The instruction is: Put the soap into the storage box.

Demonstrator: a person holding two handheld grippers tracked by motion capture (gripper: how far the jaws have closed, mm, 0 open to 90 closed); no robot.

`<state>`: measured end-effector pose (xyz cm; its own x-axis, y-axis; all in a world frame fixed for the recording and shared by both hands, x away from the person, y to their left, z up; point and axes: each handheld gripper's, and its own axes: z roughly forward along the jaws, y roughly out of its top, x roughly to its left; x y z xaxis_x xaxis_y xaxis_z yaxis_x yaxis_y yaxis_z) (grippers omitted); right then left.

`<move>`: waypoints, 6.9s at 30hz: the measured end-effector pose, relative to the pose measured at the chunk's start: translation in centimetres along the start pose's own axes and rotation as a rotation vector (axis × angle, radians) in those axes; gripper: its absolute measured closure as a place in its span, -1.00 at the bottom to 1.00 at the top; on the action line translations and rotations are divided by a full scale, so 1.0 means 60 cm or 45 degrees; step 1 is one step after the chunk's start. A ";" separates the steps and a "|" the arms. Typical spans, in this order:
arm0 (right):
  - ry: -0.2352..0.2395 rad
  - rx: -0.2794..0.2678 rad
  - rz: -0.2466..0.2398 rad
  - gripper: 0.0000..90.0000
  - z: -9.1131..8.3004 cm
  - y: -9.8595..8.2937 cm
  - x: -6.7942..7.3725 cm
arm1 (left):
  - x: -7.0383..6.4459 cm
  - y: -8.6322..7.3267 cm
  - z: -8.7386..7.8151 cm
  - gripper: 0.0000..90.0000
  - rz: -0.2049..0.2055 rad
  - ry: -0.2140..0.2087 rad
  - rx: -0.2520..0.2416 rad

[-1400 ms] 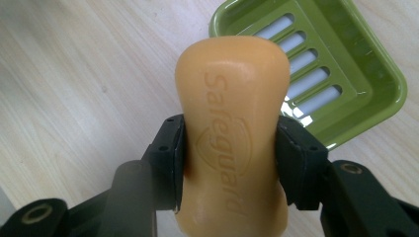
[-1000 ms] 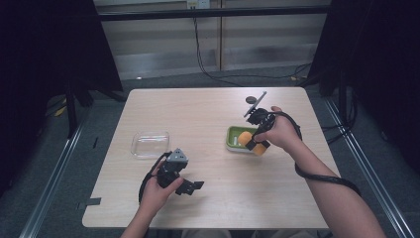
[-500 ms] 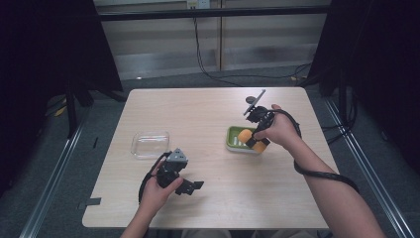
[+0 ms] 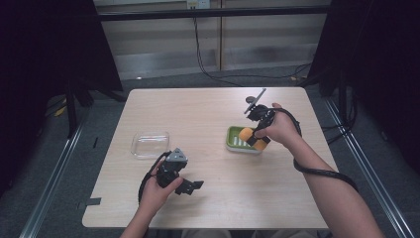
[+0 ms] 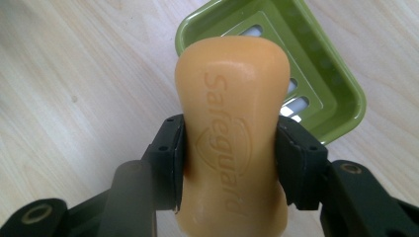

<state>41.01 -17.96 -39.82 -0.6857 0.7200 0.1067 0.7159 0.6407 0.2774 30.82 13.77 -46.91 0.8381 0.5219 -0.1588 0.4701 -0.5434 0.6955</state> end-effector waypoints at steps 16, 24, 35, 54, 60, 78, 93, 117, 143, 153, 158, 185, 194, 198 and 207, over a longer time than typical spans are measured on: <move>-0.006 -0.002 -0.050 0.12 0.007 0.005 -0.011 | 0.001 0.000 0.000 -0.92 0.001 0.001 0.000; -0.012 -0.008 -0.068 0.12 0.009 0.008 -0.017 | 0.001 -0.001 0.000 -0.92 -0.001 0.001 -0.002; -0.028 0.001 -0.101 0.12 0.017 0.012 -0.022 | 0.000 0.000 0.000 -0.92 -0.001 -0.002 0.000; -0.036 0.001 -0.142 0.11 0.023 0.024 -0.028 | 0.001 0.000 0.000 -0.92 -0.004 -0.001 -0.006; -0.041 0.012 -0.151 0.11 0.026 0.027 -0.031 | 0.001 0.000 -0.001 -0.92 0.003 -0.001 -0.002; -0.049 0.014 -0.170 0.11 0.033 0.034 -0.036 | 0.002 -0.001 -0.003 -0.92 0.000 0.007 0.001; -0.055 0.003 -0.188 0.11 0.036 0.038 -0.047 | 0.002 -0.001 -0.002 -0.92 -0.004 0.002 -0.008; -0.066 0.015 -0.239 0.11 0.049 0.047 -0.050 | 0.002 -0.001 -0.001 -0.92 -0.002 0.000 -0.009; -0.048 0.038 -0.315 0.11 0.080 0.051 -0.047 | 0.002 -0.001 -0.002 -0.92 0.004 0.005 -0.012; -0.056 0.043 -0.327 0.11 0.088 0.054 -0.046 | 0.002 0.000 -0.006 -0.92 0.006 0.008 0.008; -0.055 0.056 -0.335 0.10 0.094 0.052 -0.046 | 0.001 0.001 -0.005 -0.92 0.011 0.006 0.008; -0.025 -0.197 -0.163 -0.40 0.037 0.008 -0.020 | -0.008 0.006 -0.004 -0.92 0.027 0.005 0.002; 0.015 -0.245 -0.127 -0.50 0.024 -0.020 -0.004 | -0.010 0.005 0.000 -0.92 0.028 0.004 0.009; 0.023 -0.265 -0.129 -0.51 0.023 -0.033 0.001 | -0.010 0.006 0.000 -0.92 0.034 0.007 0.024; 0.033 -0.271 -0.125 -0.53 0.023 -0.065 0.010 | -0.012 0.005 0.003 -0.92 0.029 -0.001 0.012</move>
<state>37.95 -19.65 -42.17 -0.7557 0.6483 0.0934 0.6039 0.6344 0.4826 30.42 13.12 -46.73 0.8491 0.5085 -0.1434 0.4532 -0.5615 0.6923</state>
